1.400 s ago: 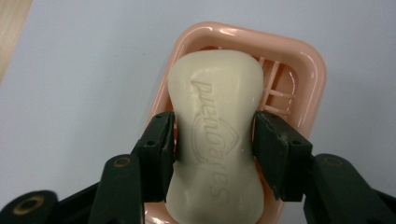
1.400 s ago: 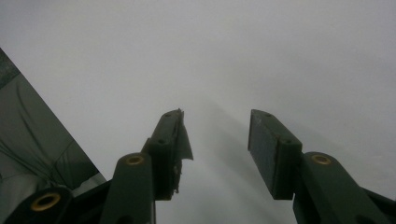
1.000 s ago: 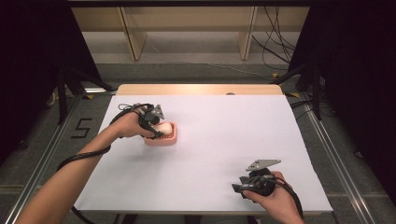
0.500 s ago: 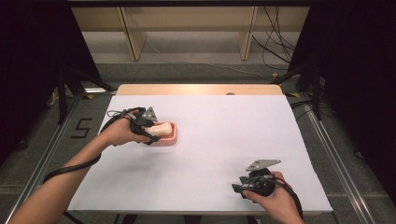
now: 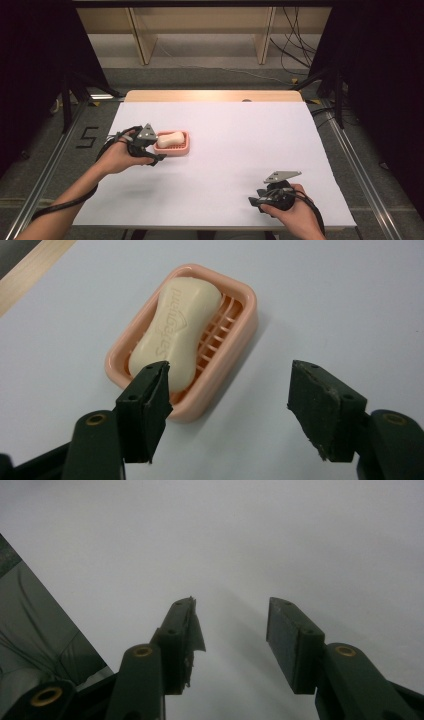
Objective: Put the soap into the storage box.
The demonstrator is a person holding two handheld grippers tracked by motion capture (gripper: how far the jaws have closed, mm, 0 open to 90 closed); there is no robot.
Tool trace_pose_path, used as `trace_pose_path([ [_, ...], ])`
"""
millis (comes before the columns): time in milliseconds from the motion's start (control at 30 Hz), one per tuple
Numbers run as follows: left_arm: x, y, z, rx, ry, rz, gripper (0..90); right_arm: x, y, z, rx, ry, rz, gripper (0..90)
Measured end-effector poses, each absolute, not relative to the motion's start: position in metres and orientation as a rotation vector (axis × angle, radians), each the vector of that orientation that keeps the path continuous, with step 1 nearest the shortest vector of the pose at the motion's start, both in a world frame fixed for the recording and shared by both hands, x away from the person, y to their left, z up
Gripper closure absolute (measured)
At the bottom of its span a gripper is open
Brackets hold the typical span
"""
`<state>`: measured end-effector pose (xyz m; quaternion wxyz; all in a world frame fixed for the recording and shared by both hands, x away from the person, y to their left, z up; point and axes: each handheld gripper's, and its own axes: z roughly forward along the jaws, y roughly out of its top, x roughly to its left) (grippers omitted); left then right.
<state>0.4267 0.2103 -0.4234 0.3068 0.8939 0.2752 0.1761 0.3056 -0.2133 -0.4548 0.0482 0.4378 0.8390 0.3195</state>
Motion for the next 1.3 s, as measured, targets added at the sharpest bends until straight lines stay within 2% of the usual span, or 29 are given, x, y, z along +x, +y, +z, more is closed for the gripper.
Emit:
trace_pose_path([
  [400,0.376,0.243,-0.452,2.313,0.798,0.524,32.7,0.305,-0.211,-0.455,1.337,2.555,0.969,54.8],
  [700,0.348,0.265,-0.485,2.3,0.904,0.46,32.5,0.305,-0.21,-0.456,1.333,2.558,0.973,54.8],
  [867,0.345,0.274,-0.488,2.276,0.947,0.496,32.9,0.304,-0.208,-0.457,1.337,2.543,0.994,54.8],
  [1000,0.346,0.273,-0.484,2.183,0.959,0.501,33.6,0.304,-0.209,-0.457,1.329,2.536,1.004,54.6],
  [1167,0.346,0.274,-0.483,2.18,0.993,0.493,33.6,0.303,-0.21,-0.455,1.351,2.55,0.99,54.4],
  [1200,0.348,0.276,-0.483,2.197,0.955,0.52,33.6,0.303,-0.21,-0.455,1.351,2.551,0.99,54.4],
  [1300,0.346,0.275,-0.483,2.169,0.997,0.484,33.6,0.304,-0.209,-0.457,1.336,2.53,1.009,54.3],
])
